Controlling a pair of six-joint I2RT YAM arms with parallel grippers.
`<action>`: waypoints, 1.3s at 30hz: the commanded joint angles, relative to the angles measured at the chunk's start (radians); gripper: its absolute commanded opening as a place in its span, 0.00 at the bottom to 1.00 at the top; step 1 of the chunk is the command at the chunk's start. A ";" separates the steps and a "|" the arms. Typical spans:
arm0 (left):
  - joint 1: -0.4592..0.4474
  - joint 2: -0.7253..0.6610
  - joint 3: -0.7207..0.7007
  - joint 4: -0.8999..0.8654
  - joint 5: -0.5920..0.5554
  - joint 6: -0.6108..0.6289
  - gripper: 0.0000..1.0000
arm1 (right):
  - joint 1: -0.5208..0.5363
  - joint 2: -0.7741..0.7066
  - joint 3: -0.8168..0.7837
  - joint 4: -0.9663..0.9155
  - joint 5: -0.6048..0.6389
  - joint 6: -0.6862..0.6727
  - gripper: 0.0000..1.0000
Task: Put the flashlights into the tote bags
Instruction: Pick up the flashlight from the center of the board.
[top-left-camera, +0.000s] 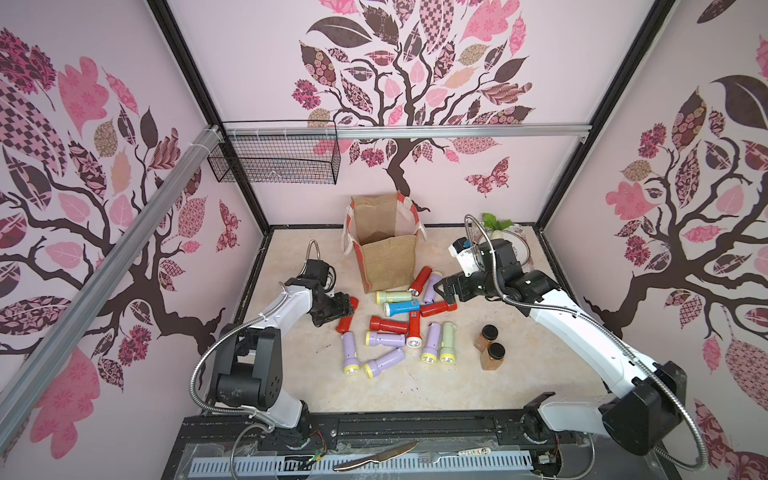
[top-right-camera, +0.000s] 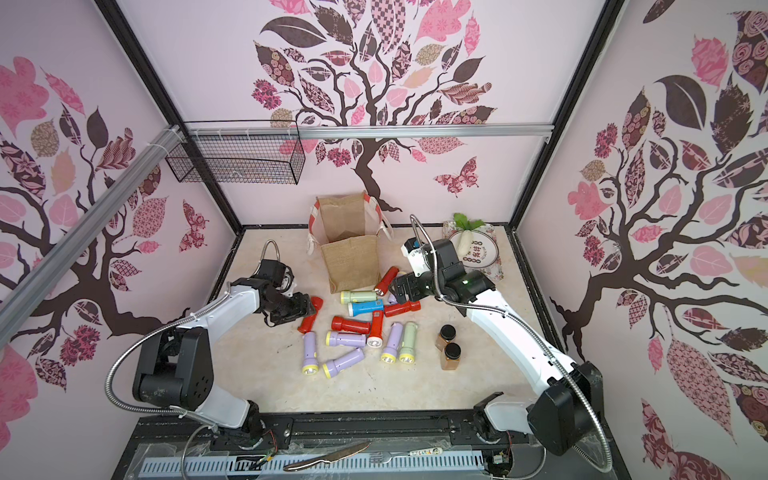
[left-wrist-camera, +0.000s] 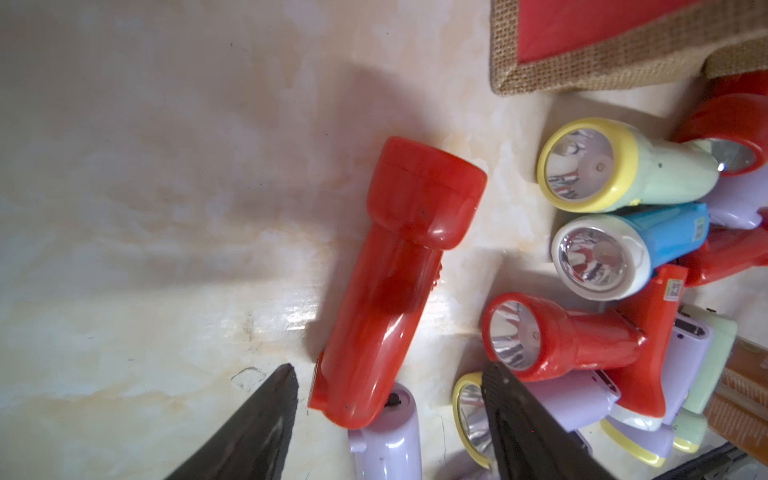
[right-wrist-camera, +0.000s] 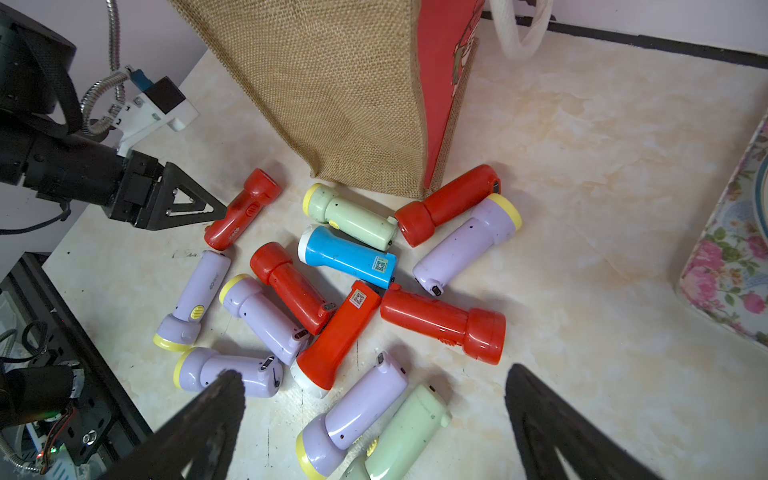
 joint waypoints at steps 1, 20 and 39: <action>-0.006 0.024 0.057 0.020 -0.047 0.025 0.71 | 0.000 0.021 0.010 0.011 -0.037 -0.022 1.00; -0.020 0.144 0.063 0.089 -0.091 0.020 0.50 | 0.014 0.048 0.041 0.021 -0.063 -0.027 1.00; -0.022 -0.013 0.058 0.060 -0.148 -0.070 0.05 | 0.015 0.045 0.151 -0.023 -0.037 -0.024 1.00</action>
